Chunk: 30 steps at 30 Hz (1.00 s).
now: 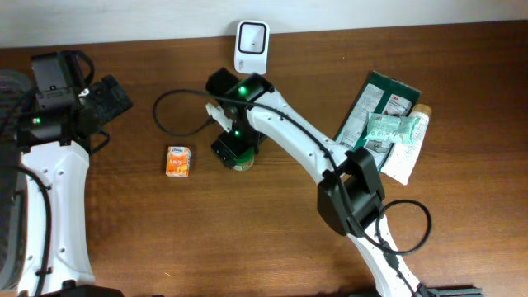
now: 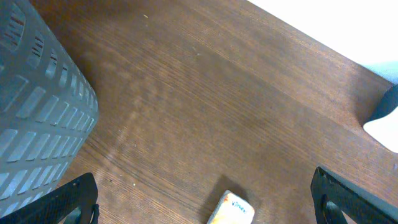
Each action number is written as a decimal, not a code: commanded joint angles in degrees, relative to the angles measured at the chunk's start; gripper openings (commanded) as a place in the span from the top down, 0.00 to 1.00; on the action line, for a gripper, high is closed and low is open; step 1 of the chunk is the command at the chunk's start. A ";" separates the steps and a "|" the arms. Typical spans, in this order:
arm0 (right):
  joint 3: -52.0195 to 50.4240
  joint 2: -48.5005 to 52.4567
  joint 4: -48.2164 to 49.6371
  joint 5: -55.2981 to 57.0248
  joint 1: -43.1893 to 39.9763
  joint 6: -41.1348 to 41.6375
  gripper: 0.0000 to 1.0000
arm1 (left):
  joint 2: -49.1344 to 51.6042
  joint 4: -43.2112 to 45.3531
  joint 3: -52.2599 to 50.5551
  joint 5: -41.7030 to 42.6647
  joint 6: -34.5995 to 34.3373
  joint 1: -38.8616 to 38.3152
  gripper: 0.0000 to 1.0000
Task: Scan the item barcode
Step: 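Lift the jar and carry it toward the scanner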
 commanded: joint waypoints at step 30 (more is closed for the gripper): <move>-4.90 -0.55 9.14 11.06 0.33 2.45 0.40 | -0.87 0.09 0.83 0.15 0.50 -0.07 0.01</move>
